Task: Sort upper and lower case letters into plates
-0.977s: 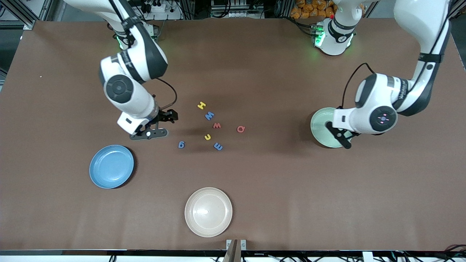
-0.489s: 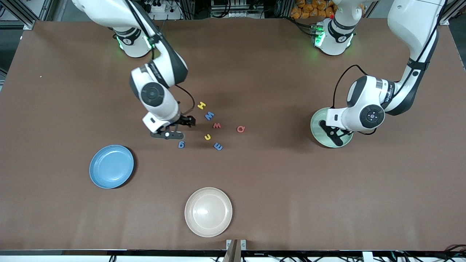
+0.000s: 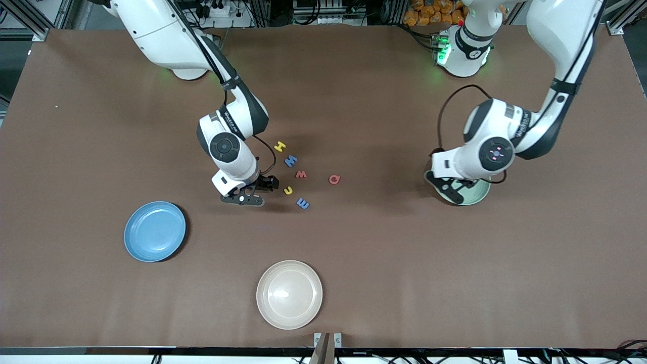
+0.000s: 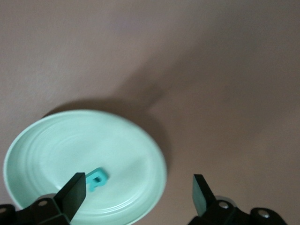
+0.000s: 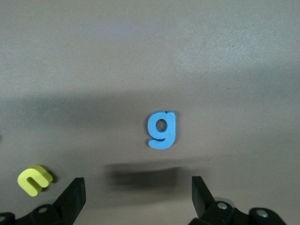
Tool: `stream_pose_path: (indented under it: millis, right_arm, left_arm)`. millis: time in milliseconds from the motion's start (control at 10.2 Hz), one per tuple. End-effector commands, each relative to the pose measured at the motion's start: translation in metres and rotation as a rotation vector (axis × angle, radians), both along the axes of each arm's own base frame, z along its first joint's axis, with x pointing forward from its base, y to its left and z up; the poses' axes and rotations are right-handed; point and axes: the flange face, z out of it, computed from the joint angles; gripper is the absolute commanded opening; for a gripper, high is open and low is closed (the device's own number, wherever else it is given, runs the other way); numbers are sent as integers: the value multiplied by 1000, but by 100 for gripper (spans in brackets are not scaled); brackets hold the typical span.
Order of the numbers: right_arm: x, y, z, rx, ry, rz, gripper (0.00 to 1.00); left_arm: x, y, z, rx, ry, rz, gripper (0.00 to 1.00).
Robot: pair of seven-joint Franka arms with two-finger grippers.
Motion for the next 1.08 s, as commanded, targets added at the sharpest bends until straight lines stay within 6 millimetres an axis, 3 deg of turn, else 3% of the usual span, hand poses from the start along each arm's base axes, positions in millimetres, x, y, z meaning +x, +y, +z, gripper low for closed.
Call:
stream_pose_path:
  millis: [0, 391, 684, 977]
  right_arm:
    - [8, -9, -15, 12, -15, 23, 100]
    - [11, -10, -21, 20, -31, 9, 100]
    - [13, -13, -21, 18, -29, 2, 100]
    - [16, -15, -18, 18, -36, 2, 100]
  left_arm:
    - [12, -43, 17, -47, 1, 98, 100]
    - [41, -97, 51, -122, -75, 159, 100]
    - [34, -140, 70, -113, -124, 322, 100]
    - [33, -171, 76, -159, -167, 400, 100]
